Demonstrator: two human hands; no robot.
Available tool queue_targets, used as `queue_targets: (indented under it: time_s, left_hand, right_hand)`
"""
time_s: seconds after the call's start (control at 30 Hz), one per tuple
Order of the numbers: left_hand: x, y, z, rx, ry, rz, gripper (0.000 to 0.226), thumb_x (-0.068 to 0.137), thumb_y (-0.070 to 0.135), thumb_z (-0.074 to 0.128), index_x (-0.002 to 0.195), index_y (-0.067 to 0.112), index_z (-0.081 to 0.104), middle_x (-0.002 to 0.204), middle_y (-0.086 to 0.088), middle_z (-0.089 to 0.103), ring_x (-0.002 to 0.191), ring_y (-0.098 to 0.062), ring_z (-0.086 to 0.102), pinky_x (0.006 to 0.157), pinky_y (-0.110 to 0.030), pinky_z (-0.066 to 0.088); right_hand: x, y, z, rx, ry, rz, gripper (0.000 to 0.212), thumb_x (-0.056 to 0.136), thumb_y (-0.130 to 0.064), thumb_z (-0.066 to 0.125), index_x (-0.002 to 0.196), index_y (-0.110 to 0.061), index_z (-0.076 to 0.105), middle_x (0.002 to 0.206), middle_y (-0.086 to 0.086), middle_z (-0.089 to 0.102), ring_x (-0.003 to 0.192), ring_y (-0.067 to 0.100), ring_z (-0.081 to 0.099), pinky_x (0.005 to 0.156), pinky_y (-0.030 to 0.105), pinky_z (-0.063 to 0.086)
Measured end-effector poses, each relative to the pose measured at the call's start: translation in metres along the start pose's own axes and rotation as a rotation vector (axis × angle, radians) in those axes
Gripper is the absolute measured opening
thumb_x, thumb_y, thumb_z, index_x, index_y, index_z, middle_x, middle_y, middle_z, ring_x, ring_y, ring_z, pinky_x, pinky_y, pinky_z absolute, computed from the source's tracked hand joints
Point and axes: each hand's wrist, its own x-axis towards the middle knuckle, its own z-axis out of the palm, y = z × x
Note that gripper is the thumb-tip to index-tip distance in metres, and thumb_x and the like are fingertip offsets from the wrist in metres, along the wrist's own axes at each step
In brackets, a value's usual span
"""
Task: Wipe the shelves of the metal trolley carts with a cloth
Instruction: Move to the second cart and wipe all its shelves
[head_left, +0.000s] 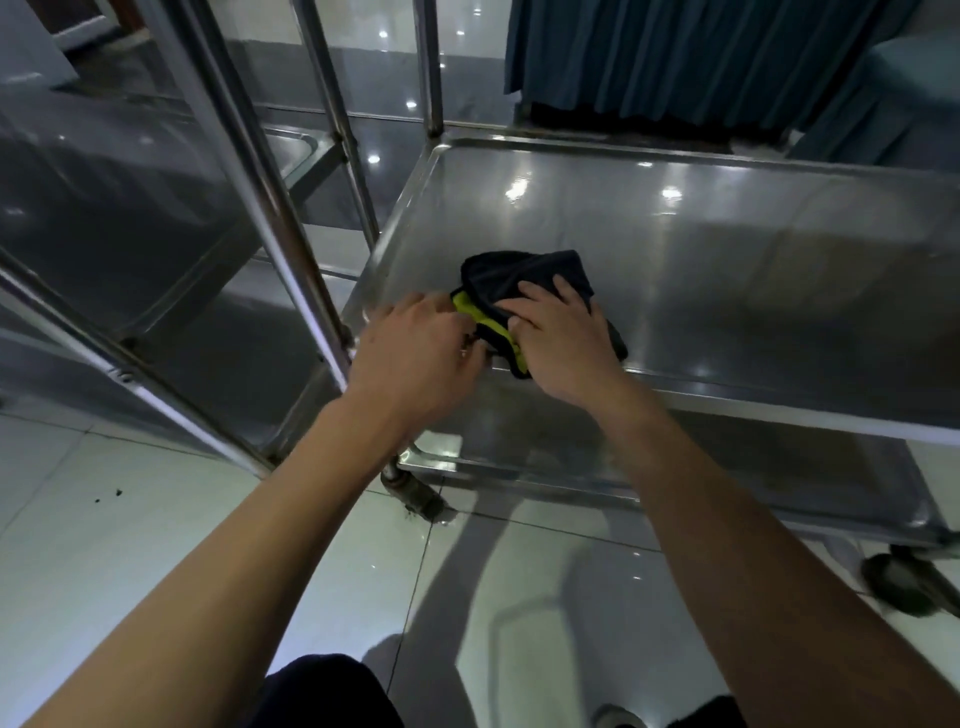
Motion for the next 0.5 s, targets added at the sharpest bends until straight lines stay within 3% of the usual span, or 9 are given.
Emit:
queue_targets:
  time_s: [0.1, 0.27, 0.5]
  left_hand:
    - [0.011, 0.027, 0.007, -0.029, -0.031, 0.011, 0.037, 0.098, 0.043, 0.045, 0.092, 0.02, 0.074, 0.1, -0.001, 0.064, 0.095, -0.025, 0.059, 0.073, -0.033, 0.041]
    - [0.011, 0.045, 0.021, -0.028, -0.001, -0.004, 0.043, 0.096, 0.041, 0.045, 0.082, 0.014, 0.075, 0.087, -0.003, 0.058, 0.08, -0.025, 0.055, 0.061, -0.033, 0.038]
    - [0.013, 0.057, 0.026, -0.017, 0.013, -0.002, 0.038, 0.092, 0.043, 0.055, 0.072, 0.017, 0.074, 0.083, 0.0, 0.055, 0.071, -0.018, 0.042, 0.059, -0.029, 0.031]
  right_hand:
    - [-0.022, 0.03, -0.017, -0.031, 0.032, 0.087, 0.043, 0.103, -0.038, 0.027, 0.14, -0.042, 0.048, 0.161, -0.011, 0.029, 0.153, 0.024, 0.011, 0.121, 0.059, 0.002]
    - [-0.056, 0.084, -0.051, -0.037, 0.059, 0.221, 0.044, 0.104, -0.037, 0.026, 0.143, -0.041, 0.046, 0.162, -0.011, 0.028, 0.153, 0.022, 0.009, 0.122, 0.057, 0.002]
    - [-0.096, 0.149, -0.089, -0.121, 0.132, 0.411, 0.045, 0.103, -0.033, 0.029, 0.145, -0.037, 0.045, 0.162, -0.008, 0.029, 0.152, 0.026, 0.013, 0.121, 0.058, 0.009]
